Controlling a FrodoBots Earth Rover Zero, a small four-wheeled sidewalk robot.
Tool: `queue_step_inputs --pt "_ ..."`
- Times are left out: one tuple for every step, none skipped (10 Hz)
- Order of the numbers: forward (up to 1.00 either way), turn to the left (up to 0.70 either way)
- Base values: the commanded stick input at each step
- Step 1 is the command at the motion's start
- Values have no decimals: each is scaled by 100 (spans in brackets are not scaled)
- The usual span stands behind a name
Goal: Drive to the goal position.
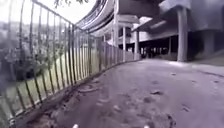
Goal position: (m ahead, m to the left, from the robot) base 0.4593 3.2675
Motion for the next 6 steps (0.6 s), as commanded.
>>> queue_step_inputs --pt "70 0" --pt "70 0" --pt "70 0" --pt "70 -11" --pt "70 -27" --pt "70 -35"
